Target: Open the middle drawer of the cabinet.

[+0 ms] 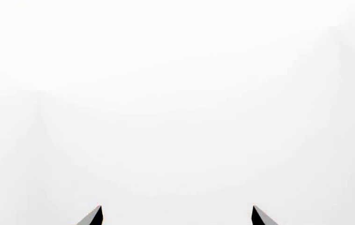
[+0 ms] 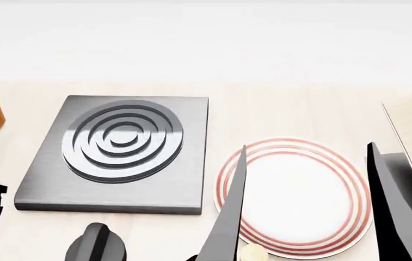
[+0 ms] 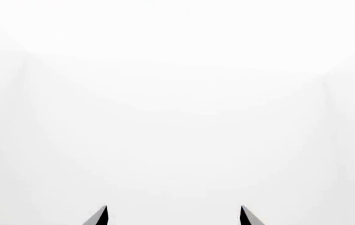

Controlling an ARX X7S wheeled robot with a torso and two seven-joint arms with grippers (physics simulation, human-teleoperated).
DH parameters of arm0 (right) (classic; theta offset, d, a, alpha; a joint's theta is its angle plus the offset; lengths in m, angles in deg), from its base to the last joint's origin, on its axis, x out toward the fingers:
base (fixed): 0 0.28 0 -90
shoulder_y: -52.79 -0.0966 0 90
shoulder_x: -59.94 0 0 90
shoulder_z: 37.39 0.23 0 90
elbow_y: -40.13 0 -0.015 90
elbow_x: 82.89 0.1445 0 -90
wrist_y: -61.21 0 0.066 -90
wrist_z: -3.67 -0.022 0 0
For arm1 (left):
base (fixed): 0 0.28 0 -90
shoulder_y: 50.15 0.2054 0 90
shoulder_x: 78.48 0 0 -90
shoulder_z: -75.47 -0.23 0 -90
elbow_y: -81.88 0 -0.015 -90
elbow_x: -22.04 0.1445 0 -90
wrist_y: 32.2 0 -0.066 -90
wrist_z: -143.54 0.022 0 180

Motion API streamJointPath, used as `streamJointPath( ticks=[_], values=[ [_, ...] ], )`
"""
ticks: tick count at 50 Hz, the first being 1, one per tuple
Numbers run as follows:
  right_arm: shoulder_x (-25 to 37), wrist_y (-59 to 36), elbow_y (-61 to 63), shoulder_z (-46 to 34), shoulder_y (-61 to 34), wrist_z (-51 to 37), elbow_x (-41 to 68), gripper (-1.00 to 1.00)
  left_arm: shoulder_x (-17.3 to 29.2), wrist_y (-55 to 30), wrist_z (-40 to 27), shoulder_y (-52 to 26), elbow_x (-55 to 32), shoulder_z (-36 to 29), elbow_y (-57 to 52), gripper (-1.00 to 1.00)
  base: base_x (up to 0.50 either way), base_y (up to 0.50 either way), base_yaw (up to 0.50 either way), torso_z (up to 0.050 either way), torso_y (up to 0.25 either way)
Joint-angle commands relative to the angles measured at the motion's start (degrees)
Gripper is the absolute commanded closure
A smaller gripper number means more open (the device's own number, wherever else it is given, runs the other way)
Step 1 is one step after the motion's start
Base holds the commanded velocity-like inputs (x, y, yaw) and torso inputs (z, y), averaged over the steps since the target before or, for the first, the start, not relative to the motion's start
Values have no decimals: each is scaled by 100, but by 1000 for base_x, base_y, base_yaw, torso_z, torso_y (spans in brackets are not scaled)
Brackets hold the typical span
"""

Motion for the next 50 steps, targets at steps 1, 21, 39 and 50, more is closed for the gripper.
streamJointPath(
  ticks=[1,21,39,50],
  values=[
    [-117,13,21,144,1,137,-106,-100,680,-514,605,-709,590,-324,320,-100,0,0,0,0,0],
    [-115,-5,21,135,61,144,-88,-100,1270,-766,1921,-1868,1352,-1560,2331,-100,0,0,0,0,0],
    [-114,-75,21,179,23,158,-46,-100,1242,16,2767,-2566,2309,-2712,4273,-100,0,0,0,0,0],
    [-112,-155,21,178,-10,185,-29,-100,1178,464,3071,-2694,2526,-3079,4932,-100,0,0,0,0,0]
  ],
)
